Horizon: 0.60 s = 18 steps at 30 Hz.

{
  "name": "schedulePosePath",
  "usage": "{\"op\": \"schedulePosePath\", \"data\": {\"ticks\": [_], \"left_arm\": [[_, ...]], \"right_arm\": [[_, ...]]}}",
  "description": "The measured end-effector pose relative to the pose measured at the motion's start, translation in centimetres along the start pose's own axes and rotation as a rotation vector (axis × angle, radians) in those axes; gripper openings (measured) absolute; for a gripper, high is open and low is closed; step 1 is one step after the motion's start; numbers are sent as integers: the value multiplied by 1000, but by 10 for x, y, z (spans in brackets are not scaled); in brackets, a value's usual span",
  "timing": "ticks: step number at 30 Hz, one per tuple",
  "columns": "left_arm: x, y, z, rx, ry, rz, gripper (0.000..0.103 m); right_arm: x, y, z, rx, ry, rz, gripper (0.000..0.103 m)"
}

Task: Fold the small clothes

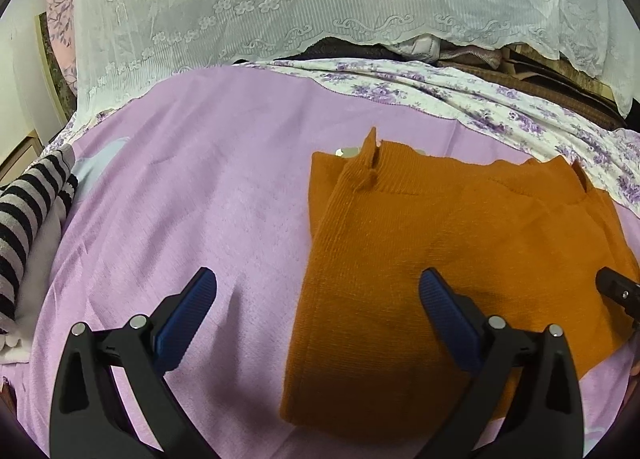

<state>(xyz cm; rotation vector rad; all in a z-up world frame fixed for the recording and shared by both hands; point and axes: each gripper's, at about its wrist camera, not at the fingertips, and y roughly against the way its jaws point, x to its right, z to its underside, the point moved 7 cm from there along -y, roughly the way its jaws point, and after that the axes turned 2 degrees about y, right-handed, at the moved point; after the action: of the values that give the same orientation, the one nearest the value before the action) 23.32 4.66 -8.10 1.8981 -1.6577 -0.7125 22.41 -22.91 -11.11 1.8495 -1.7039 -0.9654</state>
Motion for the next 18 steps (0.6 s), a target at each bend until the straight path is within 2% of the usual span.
{"op": "schedulePosePath", "data": {"ticks": [12, 18], "left_arm": [[5, 12, -9, 43, -17, -21, 99], [37, 15, -33, 52, -57, 10, 99]], "right_arm": [[0, -1, 0, 1, 0, 0, 100], [0, -1, -1, 0, -1, -2, 100]]}}
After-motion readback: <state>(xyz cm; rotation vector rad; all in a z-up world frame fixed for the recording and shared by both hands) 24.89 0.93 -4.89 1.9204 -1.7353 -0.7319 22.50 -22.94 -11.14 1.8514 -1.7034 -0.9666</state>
